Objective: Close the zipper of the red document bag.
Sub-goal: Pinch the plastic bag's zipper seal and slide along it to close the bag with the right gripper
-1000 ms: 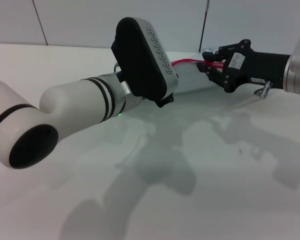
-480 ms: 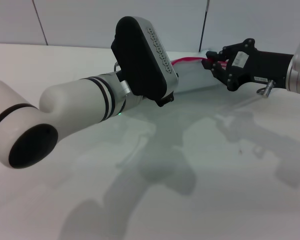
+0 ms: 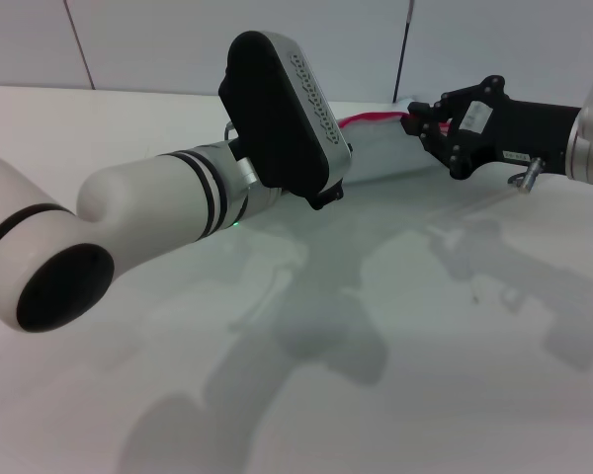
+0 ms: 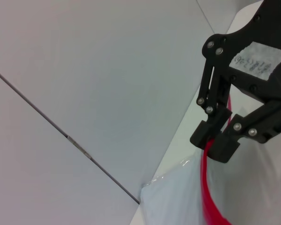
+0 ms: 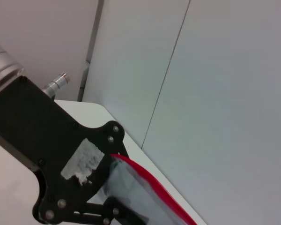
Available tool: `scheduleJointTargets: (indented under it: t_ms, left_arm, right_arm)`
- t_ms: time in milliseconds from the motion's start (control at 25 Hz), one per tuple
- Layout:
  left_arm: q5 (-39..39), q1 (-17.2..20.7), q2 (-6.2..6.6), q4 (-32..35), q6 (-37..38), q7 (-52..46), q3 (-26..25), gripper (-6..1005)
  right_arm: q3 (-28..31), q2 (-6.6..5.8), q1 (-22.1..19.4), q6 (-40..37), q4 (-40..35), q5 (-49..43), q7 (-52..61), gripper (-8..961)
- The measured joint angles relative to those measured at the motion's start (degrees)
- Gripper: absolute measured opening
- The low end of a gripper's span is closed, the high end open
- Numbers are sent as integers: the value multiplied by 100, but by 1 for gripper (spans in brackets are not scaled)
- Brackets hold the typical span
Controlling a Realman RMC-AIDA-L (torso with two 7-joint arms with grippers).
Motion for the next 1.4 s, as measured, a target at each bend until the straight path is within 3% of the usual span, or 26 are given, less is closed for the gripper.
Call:
scheduleJointTargets:
  t_ms: [1400]
  left_arm:
    - [0, 90, 0, -41, 1, 57, -14, 58]
  right_arm:
    - [-6, -19, -30, -335, 42, -58, 0, 77]
